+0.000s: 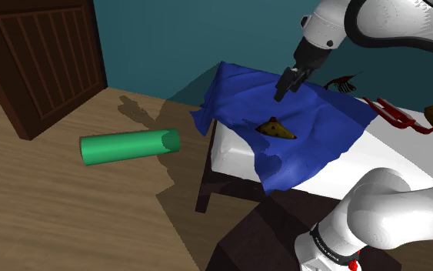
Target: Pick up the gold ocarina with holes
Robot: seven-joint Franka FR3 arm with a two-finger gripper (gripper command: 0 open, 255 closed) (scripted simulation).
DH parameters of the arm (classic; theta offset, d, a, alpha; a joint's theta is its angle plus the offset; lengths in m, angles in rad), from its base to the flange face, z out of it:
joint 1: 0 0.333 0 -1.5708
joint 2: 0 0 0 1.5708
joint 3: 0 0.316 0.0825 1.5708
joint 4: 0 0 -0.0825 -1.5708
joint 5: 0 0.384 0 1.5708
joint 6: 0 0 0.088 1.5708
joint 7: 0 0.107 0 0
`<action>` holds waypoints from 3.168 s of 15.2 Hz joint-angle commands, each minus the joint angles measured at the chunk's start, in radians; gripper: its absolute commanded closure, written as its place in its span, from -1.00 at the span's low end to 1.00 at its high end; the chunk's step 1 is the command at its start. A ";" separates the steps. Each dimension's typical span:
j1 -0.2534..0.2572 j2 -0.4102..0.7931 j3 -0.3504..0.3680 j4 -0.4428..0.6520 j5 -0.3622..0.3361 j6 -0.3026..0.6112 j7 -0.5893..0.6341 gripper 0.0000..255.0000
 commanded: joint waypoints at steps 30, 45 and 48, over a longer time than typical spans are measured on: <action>0.316 0.349 -0.986 -0.172 0.080 0.543 -1.168 -1.00; 0.301 0.329 -0.963 -0.155 0.068 0.509 -1.149 1.00; 0.286 0.307 -0.938 -0.132 0.058 0.466 -1.128 1.00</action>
